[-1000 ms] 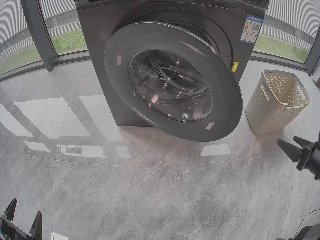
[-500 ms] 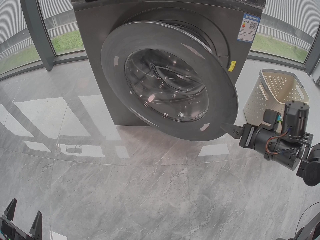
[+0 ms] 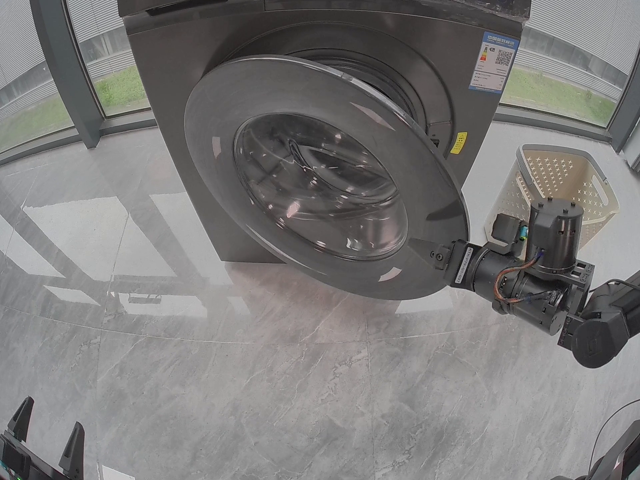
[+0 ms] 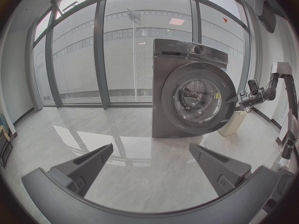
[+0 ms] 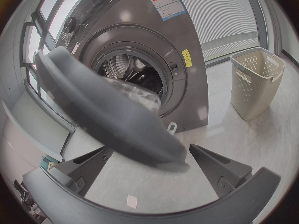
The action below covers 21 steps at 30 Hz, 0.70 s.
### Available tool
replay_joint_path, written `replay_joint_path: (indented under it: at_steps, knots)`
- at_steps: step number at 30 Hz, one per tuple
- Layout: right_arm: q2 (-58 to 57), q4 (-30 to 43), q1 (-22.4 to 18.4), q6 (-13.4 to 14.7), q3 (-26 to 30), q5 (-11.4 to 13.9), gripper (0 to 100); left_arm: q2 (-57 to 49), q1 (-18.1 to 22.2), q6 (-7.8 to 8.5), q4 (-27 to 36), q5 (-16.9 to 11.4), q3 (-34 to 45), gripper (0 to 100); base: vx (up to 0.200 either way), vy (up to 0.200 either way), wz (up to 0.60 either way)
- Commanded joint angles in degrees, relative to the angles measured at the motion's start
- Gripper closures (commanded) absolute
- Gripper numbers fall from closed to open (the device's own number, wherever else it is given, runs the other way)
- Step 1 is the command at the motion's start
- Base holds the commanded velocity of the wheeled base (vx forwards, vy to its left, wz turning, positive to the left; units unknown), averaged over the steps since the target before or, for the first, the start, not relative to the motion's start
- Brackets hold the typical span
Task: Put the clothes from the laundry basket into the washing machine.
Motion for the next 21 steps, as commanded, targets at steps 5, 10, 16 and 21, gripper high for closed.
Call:
replay_joint_path:
  at_steps: [5,10,16,21]
  knots:
    - [1.1,0.3,-3.6,-0.2,-3.6,-0.3,0,-0.7,0.0,0.03,0.0,0.0,1.0,0,0.000,0.000,0.00]
    - [0.8,0.2,-8.5,-0.6,-3.7,-0.2,0,-0.7,-0.1,0.03,0.0,0.1,1.0,0,0.000,0.000,0.00]
    - [-0.1,0.4,-7.7,-0.7,-0.3,0.0,0,-0.8,0.0,0.03,0.0,0.1,1.0,0,0.000,0.000,0.00]
    - [-0.1,0.0,-5.0,-1.7,3.8,0.0,0,-0.8,-0.1,0.03,0.0,0.0,1.0,0,0.000,0.000,0.00]
